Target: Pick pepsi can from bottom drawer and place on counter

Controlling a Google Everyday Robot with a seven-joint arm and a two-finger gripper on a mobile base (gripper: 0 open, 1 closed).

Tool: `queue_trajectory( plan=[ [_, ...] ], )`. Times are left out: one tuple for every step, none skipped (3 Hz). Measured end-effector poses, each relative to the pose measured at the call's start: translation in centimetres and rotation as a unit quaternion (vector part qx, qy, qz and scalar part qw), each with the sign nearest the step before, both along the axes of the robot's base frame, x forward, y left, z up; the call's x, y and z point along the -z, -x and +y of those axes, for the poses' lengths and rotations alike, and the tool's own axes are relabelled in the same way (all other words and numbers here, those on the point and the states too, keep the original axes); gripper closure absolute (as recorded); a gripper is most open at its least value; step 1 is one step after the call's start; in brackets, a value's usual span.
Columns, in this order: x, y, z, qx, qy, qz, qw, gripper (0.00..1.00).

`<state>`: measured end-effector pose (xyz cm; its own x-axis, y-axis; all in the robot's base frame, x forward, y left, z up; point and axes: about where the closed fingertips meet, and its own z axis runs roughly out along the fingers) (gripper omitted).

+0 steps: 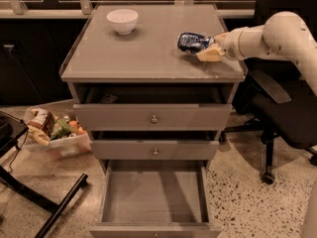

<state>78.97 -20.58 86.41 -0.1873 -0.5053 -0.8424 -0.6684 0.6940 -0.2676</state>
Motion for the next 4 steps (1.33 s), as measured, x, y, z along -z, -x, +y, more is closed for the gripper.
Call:
queue_trajectory(
  plan=[
    [0.01, 0.00, -0.01, 0.000, 0.000, 0.000, 1.0000, 0.35],
    [0.01, 0.00, 0.00, 0.000, 0.000, 0.000, 1.0000, 0.11],
    [0.01, 0.00, 0.00, 0.000, 0.000, 0.000, 1.0000, 0.00],
    [0.01, 0.00, 0.00, 0.000, 0.000, 0.000, 1.0000, 0.00]
  ],
)
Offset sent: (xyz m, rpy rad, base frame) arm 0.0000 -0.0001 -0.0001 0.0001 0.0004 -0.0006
